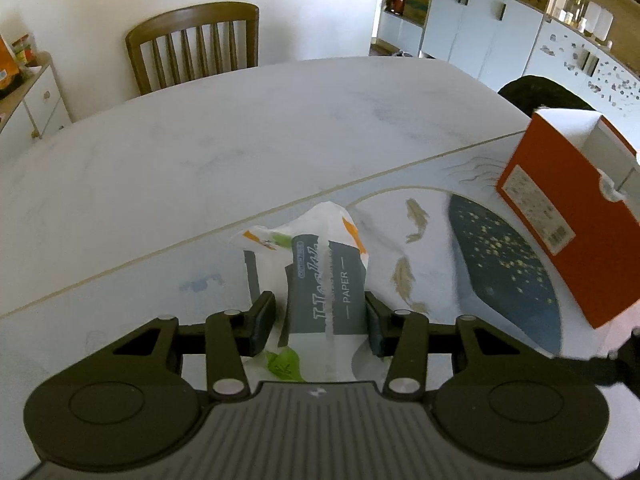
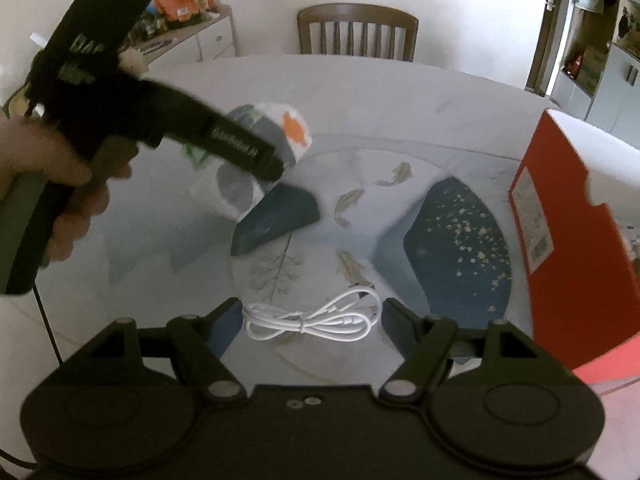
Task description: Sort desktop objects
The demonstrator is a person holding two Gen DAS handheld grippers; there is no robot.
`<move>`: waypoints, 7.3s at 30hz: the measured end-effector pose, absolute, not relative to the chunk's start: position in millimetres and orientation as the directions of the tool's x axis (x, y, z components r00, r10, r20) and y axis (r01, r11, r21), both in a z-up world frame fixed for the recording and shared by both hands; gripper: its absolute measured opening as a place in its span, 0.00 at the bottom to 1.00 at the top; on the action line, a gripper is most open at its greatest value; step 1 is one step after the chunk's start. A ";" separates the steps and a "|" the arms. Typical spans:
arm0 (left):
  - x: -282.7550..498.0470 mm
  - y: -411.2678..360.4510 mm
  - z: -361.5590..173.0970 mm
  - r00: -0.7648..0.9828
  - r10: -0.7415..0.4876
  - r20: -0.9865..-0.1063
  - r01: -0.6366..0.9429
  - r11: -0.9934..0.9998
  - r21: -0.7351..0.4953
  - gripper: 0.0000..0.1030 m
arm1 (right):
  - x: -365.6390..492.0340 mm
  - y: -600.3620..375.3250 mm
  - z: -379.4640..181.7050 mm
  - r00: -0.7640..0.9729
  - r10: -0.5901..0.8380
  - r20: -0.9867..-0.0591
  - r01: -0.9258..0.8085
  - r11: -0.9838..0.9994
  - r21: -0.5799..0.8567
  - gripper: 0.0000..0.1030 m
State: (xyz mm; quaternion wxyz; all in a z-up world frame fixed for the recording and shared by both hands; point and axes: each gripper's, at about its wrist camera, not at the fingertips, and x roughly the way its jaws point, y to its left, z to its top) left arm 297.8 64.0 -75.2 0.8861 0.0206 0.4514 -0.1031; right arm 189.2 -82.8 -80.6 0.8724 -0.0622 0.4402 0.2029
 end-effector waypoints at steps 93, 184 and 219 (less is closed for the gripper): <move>341.0 -287.6 10.4 0.493 -0.333 -0.804 0.454 0.886 -0.089 0.44 | 240.4 -418.9 -32.1 0.653 0.224 -0.724 -0.224 0.970 0.099 0.73; 323.6 -235.1 4.0 0.502 -0.357 -0.788 0.456 0.883 -0.110 0.74 | 245.8 -399.1 -23.3 0.608 0.290 -0.739 -0.230 0.955 0.186 0.80; 244.0 -163.8 23.1 0.577 -0.356 -0.735 0.460 0.885 -0.068 0.99 | 191.4 -366.0 14.9 0.727 0.294 -0.621 -0.205 0.955 0.213 0.84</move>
